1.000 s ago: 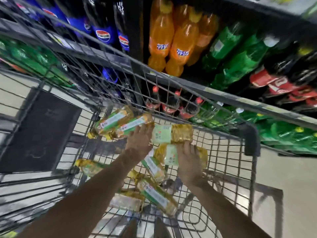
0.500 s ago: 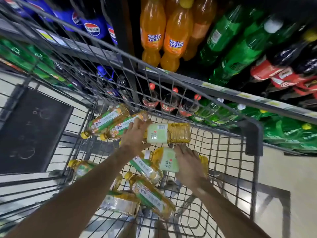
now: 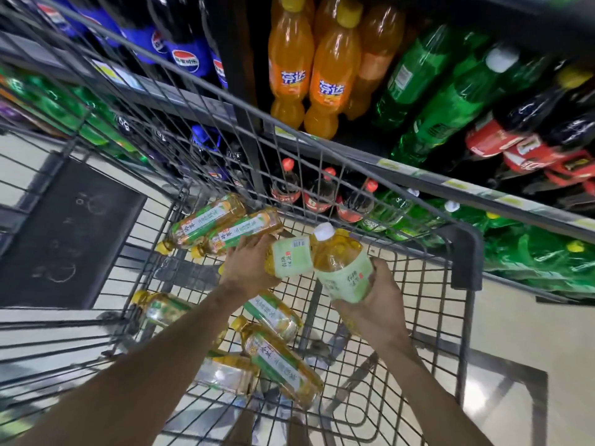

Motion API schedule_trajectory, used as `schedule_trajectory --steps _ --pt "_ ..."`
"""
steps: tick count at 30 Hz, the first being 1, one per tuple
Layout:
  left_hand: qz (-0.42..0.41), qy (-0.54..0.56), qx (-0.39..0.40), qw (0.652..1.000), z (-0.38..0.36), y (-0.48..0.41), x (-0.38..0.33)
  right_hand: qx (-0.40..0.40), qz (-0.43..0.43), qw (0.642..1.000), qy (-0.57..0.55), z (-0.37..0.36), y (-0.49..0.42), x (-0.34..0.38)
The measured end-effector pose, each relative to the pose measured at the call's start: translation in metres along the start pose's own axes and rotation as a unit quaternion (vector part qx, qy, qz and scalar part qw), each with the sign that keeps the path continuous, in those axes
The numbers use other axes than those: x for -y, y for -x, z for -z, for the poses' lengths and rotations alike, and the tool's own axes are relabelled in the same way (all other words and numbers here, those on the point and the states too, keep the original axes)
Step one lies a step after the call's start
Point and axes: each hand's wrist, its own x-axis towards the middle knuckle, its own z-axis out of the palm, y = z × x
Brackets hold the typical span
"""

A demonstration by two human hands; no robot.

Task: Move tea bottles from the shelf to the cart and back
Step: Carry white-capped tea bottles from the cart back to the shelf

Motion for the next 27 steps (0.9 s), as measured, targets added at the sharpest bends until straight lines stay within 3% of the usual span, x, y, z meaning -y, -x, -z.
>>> schedule_trajectory --steps 4,16,27 --pt "0.011 0.09 0.008 0.996 0.016 0.017 0.003 -0.005 -0.009 1.0 -0.009 0.005 0.005 0.003" --pt "-0.018 0.141 0.017 0.99 0.076 0.047 -0.026 0.007 -0.058 0.998 -0.029 0.023 0.03 0.012" --pt "0.101 0.398 -0.027 0.911 0.021 0.024 -0.027 0.001 -0.082 0.994 -0.065 0.014 0.01 -0.003"
